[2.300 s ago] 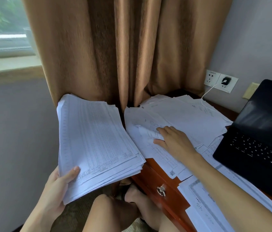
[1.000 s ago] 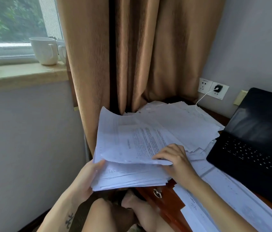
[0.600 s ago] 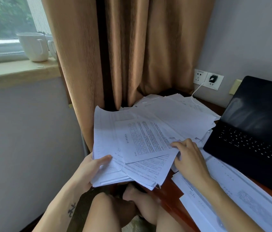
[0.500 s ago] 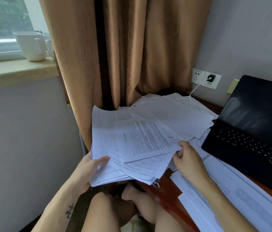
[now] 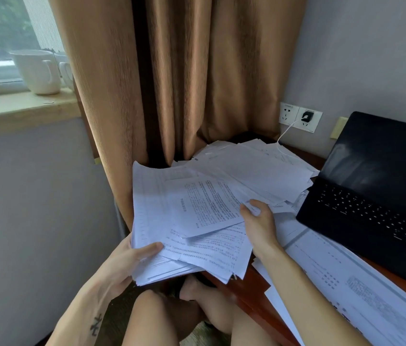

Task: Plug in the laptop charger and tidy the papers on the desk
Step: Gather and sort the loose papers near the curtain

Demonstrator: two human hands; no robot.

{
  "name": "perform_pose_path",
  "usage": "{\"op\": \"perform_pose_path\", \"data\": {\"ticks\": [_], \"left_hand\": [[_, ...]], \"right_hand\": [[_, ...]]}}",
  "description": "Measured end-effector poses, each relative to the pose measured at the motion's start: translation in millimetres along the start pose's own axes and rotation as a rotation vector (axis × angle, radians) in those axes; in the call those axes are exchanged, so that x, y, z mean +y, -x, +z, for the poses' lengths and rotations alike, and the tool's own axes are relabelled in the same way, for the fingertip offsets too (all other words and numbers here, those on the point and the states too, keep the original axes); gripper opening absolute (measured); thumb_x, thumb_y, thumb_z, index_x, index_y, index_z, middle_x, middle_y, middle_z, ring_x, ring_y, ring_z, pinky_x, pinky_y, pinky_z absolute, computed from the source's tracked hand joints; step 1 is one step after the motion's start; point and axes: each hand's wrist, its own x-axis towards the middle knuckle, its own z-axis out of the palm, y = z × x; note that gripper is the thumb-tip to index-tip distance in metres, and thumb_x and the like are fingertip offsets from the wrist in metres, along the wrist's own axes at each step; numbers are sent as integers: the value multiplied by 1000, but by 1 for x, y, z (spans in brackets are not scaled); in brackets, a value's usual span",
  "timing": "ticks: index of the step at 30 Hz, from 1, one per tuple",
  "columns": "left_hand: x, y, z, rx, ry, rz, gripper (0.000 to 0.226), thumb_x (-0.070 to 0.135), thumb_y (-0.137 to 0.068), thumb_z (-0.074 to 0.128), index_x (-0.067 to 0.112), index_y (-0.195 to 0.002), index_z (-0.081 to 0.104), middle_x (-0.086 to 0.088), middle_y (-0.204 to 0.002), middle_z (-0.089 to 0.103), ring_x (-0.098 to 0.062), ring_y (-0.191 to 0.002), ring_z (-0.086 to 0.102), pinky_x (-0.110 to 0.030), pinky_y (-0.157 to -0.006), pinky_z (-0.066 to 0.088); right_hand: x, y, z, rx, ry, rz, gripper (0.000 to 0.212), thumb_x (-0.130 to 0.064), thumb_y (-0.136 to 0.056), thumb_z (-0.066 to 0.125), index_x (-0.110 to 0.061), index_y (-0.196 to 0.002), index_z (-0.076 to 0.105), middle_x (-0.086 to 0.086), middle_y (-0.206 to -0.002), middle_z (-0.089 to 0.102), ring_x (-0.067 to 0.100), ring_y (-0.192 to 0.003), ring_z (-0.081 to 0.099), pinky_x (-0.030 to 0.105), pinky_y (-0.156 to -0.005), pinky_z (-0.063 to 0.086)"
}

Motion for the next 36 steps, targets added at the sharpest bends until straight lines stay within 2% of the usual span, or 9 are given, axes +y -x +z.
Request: {"op": "perform_pose_path", "data": {"ticks": [5, 11, 15, 18, 22, 25, 27, 30, 36], "left_hand": [[0, 0, -1, 51, 84, -29, 43, 25, -96, 68, 12, -136, 59, -14, -120, 76, -36, -110, 73, -54, -105, 51], [7, 4, 2, 118, 158, -52, 44, 45, -105, 53, 14, -131, 68, -12, -122, 76, -33, -110, 74, -48, -102, 51], [10, 8, 7, 136, 182, -41, 46, 47, -106, 48, 9, -112, 74, -14, -91, 79, -28, -75, 78, -34, -67, 58], [11, 12, 6, 39, 240, -43, 62, 52, -104, 44, 11, -67, 72, -5, -46, 53, -18, -33, 45, -20, -38, 31], [10, 11, -6, 8, 309, -27, 58, 56, -98, 52, 6, -111, 78, -18, -96, 77, -32, -71, 72, -33, -64, 52], [14, 9, -9, -4, 248, -79, 53, 50, -101, 52, 7, -126, 70, -17, -110, 77, -34, -88, 77, -39, -78, 59], [16, 8, -6, -28, 149, -115, 47, 42, -101, 59, 9, -133, 67, -19, -123, 74, -41, -110, 73, -52, -99, 55], [13, 3, 1, 26, -8, -53, 34, 22, -102, 64, 5, -132, 64, -16, -116, 77, -37, -105, 75, -50, -92, 59], [-5, 2, 10, 60, -2, 7, 33, 13, -102, 65, 13, -135, 61, -7, -120, 77, -31, -109, 75, -53, -101, 55]], "right_hand": [[4, 0, -8, 4, 4, -37, 36, -3, -99, 56, -21, -131, 58, -3, -142, 51, 16, -130, 50, 34, -108, 44], [2, 17, -37, -247, 90, 17, 35, -3, -99, 60, -21, -128, 64, -4, -124, 62, 8, -103, 65, 11, -73, 53], [-2, 24, -41, -392, 208, 32, 31, -5, -99, 61, -25, -122, 65, -2, -116, 70, 7, -88, 72, 15, -65, 53], [-8, 25, -40, -477, 297, 12, 29, -7, -99, 60, -26, -121, 66, 0, -113, 72, 9, -83, 74, 20, -66, 55], [-17, 22, -40, -537, 414, -36, 33, -6, -99, 56, -32, -117, 67, 1, -112, 73, 21, -88, 73, 33, -80, 60], [-25, 15, -39, -593, 451, -32, 37, 0, -97, 51, -28, -116, 67, -6, -85, 74, 11, -63, 66, 22, -61, 52], [-32, 9, -33, -627, 478, -25, 39, 0, -96, 51, -28, -118, 66, -2, -90, 74, 12, -65, 66, 23, -61, 52], [-37, -5, -21, -614, 442, -56, 44, 1, -94, 53, -30, -122, 64, 3, -118, 69, 18, -91, 73, 29, -74, 59], [-32, -31, 6, -415, 199, -222, 48, 6, -95, 53, -19, -136, 52, 0, -126, 64, 3, -103, 65, 13, -74, 52]]}}
